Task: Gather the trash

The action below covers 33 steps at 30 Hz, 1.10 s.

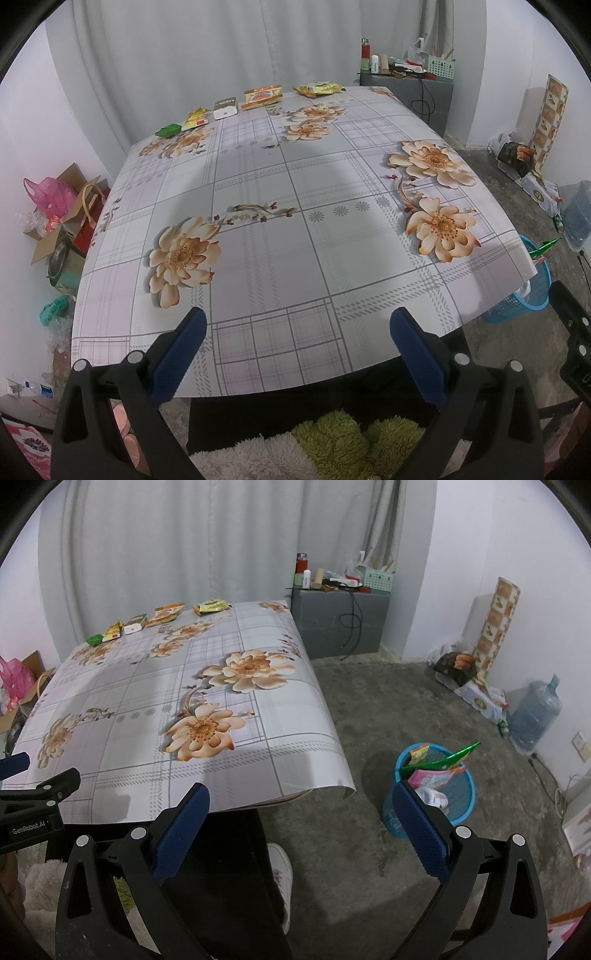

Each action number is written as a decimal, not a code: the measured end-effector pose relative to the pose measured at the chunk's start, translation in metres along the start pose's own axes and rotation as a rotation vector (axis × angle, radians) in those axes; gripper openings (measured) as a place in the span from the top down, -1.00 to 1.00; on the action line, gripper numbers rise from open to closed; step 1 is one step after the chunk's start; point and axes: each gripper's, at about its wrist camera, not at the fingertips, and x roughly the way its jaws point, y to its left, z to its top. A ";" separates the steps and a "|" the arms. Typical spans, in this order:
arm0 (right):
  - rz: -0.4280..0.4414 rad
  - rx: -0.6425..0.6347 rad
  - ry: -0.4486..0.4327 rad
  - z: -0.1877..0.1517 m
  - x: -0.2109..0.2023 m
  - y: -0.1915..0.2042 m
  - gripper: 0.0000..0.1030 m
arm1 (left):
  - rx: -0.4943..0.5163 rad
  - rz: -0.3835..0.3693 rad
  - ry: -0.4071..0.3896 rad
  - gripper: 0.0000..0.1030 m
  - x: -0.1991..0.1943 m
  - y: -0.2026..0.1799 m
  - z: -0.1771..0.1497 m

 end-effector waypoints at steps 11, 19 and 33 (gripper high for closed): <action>0.000 0.002 0.000 0.001 0.000 0.002 -0.84 | 0.000 0.001 0.000 -0.89 0.000 0.000 0.000; -0.001 0.003 0.000 0.000 0.000 0.002 -0.84 | 0.001 0.001 0.001 -0.89 0.000 0.001 -0.001; -0.001 0.004 0.000 0.000 0.000 0.002 -0.84 | 0.001 -0.001 0.006 -0.89 0.001 0.000 -0.001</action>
